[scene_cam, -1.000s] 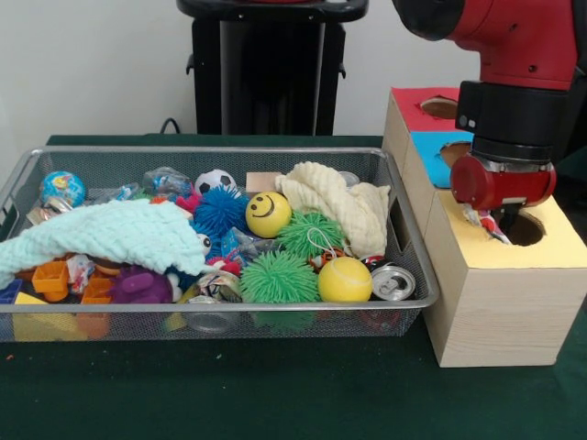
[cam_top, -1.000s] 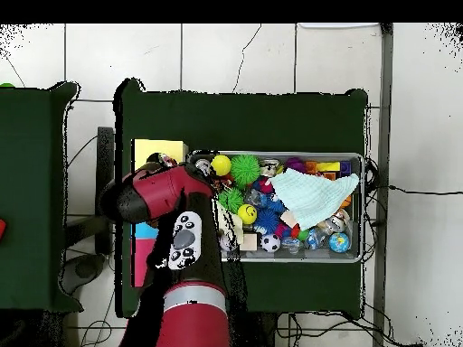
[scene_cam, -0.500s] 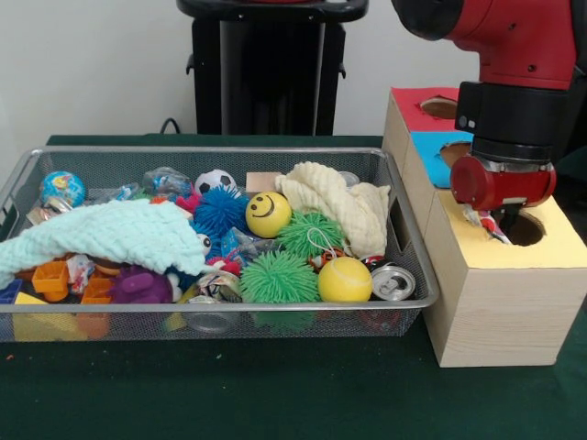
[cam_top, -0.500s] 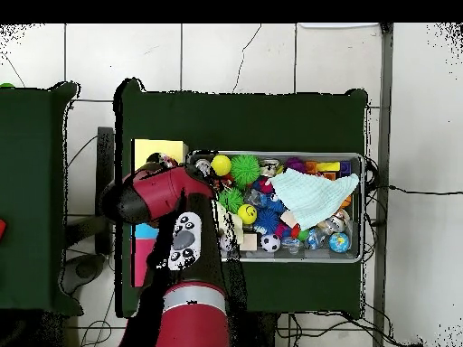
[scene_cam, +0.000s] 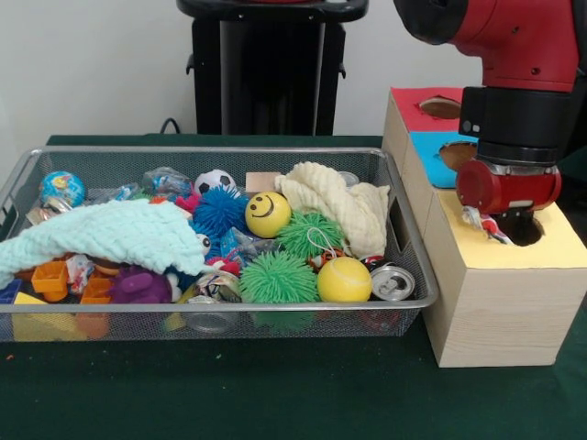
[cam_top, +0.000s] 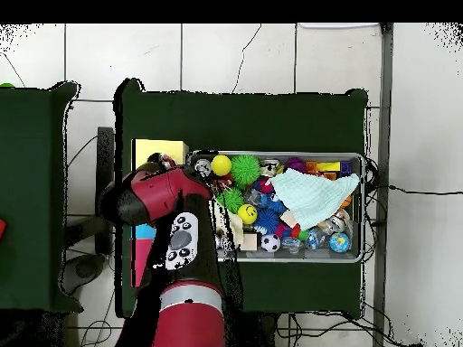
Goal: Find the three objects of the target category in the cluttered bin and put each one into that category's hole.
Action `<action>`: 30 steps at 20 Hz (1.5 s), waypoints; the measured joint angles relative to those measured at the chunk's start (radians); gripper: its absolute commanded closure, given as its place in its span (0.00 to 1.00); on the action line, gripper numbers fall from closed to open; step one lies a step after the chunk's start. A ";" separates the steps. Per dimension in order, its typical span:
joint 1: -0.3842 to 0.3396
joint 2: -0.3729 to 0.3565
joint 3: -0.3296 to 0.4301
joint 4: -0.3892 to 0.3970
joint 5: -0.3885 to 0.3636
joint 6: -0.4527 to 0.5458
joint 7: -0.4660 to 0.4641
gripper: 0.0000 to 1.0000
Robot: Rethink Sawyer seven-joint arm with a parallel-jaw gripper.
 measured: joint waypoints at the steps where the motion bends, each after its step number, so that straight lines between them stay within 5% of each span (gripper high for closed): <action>1: 0.001 0.000 0.000 0.000 0.000 -0.001 0.000 0.00; 15: 0.009 0.001 -0.012 0.000 0.000 -0.013 0.000 0.00; 16: 0.008 0.001 -0.013 -0.001 0.000 -0.014 0.000 1.00; 30: 0.005 0.004 -0.024 -0.001 0.000 -0.022 0.000 1.00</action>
